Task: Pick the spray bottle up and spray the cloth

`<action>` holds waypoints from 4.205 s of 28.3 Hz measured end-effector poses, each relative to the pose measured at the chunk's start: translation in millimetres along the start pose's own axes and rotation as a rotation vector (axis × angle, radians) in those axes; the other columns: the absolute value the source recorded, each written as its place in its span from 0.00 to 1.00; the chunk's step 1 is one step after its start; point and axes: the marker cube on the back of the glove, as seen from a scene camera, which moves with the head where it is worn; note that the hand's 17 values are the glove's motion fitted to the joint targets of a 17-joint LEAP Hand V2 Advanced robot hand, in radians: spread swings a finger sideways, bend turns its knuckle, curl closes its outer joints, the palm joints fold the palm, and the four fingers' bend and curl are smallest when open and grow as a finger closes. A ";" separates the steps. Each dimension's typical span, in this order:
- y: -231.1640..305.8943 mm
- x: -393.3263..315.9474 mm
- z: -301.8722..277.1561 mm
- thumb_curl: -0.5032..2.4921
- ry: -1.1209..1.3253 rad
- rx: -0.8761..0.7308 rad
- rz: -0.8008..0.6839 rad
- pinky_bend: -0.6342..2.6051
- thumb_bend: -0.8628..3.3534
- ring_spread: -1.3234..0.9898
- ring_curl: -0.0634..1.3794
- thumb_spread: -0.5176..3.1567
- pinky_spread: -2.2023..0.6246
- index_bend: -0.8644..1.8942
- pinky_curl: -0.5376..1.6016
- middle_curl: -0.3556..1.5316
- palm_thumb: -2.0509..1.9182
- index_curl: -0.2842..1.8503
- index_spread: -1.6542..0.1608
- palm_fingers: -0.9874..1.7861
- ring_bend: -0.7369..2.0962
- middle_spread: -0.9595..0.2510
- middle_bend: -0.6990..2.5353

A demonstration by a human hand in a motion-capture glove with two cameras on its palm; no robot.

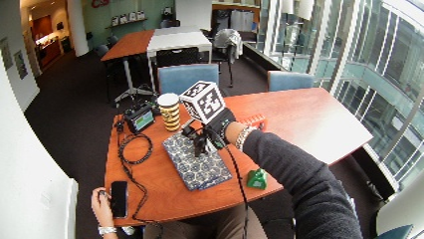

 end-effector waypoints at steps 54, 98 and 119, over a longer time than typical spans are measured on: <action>-13.2 -68.4 -77.0 0.44 -1.287 0.385 -0.372 0.31 0.20 0.48 0.36 0.22 0.68 0.39 0.43 0.46 0.76 0.42 0.74 0.84 0.49 0.60 0.41; -6.5 -75.3 -107.7 0.44 -1.461 0.623 -0.231 0.32 0.20 0.48 0.36 0.23 0.68 0.38 0.43 0.46 0.76 0.43 0.73 0.84 0.48 0.60 0.41; -25.5 -96.3 -46.8 0.44 -1.470 0.382 -0.274 0.32 0.20 0.48 0.36 0.24 0.70 0.38 0.43 0.47 0.76 0.42 0.73 0.81 0.48 0.60 0.41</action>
